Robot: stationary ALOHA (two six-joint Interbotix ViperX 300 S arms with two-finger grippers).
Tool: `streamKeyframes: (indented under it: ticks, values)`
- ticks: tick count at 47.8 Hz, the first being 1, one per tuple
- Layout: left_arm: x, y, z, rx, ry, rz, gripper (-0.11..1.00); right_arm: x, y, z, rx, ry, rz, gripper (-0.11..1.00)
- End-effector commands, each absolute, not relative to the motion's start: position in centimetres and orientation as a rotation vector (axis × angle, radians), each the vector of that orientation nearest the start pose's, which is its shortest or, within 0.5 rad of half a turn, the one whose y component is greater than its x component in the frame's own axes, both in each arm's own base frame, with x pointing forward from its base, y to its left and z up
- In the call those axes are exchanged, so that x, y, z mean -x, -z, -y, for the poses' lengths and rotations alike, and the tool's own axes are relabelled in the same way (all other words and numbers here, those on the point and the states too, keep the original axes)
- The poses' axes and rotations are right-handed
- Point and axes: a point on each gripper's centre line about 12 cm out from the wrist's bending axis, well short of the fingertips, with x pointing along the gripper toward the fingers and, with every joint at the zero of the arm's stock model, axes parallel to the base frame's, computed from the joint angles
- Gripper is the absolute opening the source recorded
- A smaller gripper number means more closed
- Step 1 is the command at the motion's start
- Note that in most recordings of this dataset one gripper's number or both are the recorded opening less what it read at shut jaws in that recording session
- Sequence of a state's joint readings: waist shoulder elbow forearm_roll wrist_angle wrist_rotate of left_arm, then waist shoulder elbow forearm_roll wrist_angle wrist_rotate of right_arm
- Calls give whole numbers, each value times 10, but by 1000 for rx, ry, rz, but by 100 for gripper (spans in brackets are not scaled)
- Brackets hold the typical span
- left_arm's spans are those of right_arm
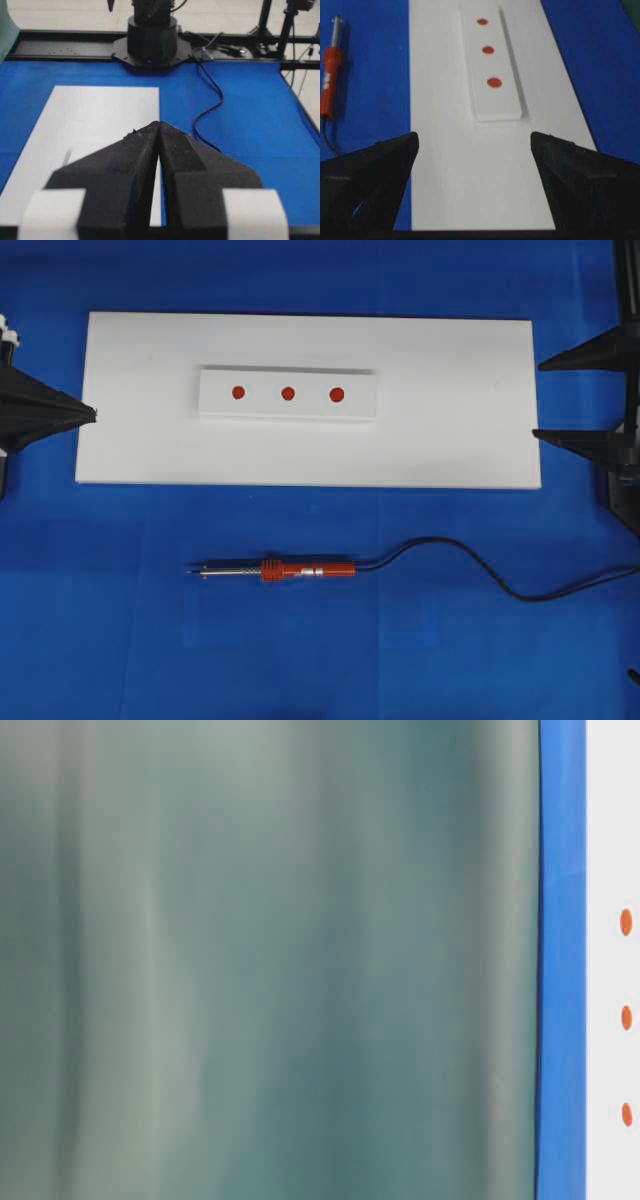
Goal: Touch the tip of the soldering iron to the mark.
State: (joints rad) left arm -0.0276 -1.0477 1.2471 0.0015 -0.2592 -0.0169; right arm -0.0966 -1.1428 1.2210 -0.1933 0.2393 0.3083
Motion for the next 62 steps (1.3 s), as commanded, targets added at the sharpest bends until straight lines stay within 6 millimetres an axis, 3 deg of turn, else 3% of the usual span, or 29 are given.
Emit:
streamKeyframes:
  ticks: [1, 62]
  values:
    - [-183, -281, 5, 16, 26, 76, 0, -165, -249, 21, -133, 156, -285, 86]
    - [-183, -280, 5, -2, 25, 75, 0, -165, -251, 21, -134, 156, -280, 86]
